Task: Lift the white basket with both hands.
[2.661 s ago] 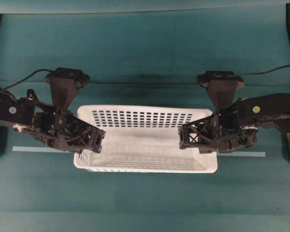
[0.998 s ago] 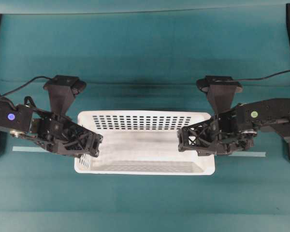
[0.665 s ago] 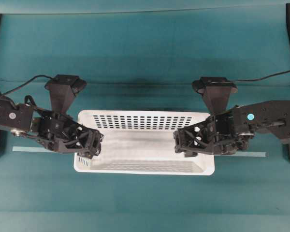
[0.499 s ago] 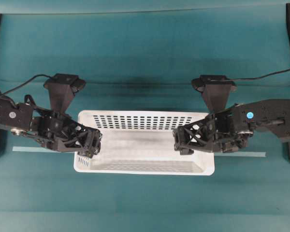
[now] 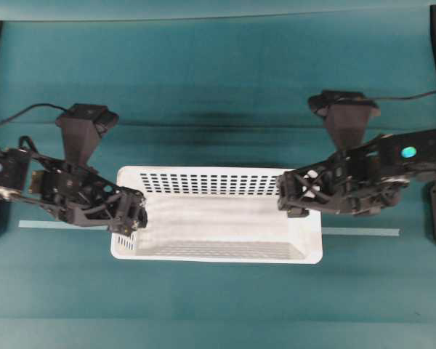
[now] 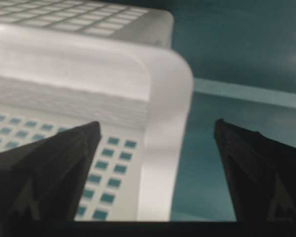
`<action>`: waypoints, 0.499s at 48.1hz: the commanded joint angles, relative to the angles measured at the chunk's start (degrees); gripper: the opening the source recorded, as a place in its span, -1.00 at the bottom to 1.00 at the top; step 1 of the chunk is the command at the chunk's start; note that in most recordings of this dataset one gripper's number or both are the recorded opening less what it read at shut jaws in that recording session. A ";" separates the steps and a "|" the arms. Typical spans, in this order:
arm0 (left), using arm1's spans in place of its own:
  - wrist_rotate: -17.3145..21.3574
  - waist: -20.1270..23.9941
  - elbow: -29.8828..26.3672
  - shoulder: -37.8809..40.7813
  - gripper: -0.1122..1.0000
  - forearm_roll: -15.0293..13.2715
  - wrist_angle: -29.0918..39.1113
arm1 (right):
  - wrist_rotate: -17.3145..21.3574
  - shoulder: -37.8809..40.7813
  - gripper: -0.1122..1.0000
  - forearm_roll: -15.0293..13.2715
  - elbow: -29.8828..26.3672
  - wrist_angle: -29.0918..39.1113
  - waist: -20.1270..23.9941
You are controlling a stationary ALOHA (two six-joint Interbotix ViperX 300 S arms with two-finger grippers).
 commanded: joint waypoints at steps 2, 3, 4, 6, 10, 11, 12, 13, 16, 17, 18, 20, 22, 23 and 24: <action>0.44 0.00 -0.09 -4.48 0.91 0.18 0.18 | -0.35 -3.34 0.92 -1.23 -1.14 0.79 -0.18; 0.53 0.18 0.00 -5.27 0.91 0.18 0.00 | -0.70 -3.96 0.92 -1.32 -1.23 0.53 -0.35; 0.70 0.35 0.18 -6.06 0.91 0.18 0.00 | -1.05 -4.66 0.92 -1.58 -1.23 0.00 -0.44; 0.97 0.88 0.70 -7.82 0.91 0.18 0.00 | -1.67 -6.06 0.92 -2.29 -1.23 -1.14 -0.70; 1.41 1.76 1.58 -11.07 0.91 0.18 -0.18 | -2.90 -8.96 0.92 -3.25 -1.14 -4.04 -1.23; 1.49 1.93 1.76 -11.87 0.91 0.18 -0.26 | -3.08 -9.58 0.92 -3.34 -1.05 -4.75 -1.41; 1.67 2.11 2.02 -12.74 0.91 0.26 -0.26 | -3.43 -10.20 0.92 -3.34 -0.97 -5.19 -1.67; 1.93 2.29 2.11 -13.54 0.91 0.18 -0.26 | -3.69 -10.81 0.92 -3.43 -0.97 -5.71 -1.85; 2.64 2.81 2.55 -16.17 0.91 0.18 -0.62 | -5.01 -12.48 0.92 -3.78 -0.70 -7.56 -2.11; 2.99 2.90 2.72 -17.05 0.91 0.18 -0.70 | -5.45 -12.92 0.92 -3.96 -0.53 -8.17 -2.20; 3.43 3.08 2.90 -17.93 0.91 0.18 -0.88 | -5.98 -13.27 0.92 -4.22 -0.35 -8.96 -2.29; 5.01 3.43 3.43 -20.04 0.91 0.18 -1.32 | -7.12 -13.89 0.92 -5.01 0.00 -10.90 -2.37; 6.33 3.78 4.04 -21.45 0.91 0.18 -1.85 | -8.53 -14.41 0.92 -5.89 0.53 -13.45 -2.55; 6.77 4.04 4.31 -22.06 0.91 0.18 -2.11 | -9.23 -14.68 0.91 -6.15 0.97 -14.94 -2.64; 7.21 4.31 4.57 -22.68 0.91 0.18 -2.29 | -9.93 -14.77 0.92 -6.33 1.14 -16.61 -2.90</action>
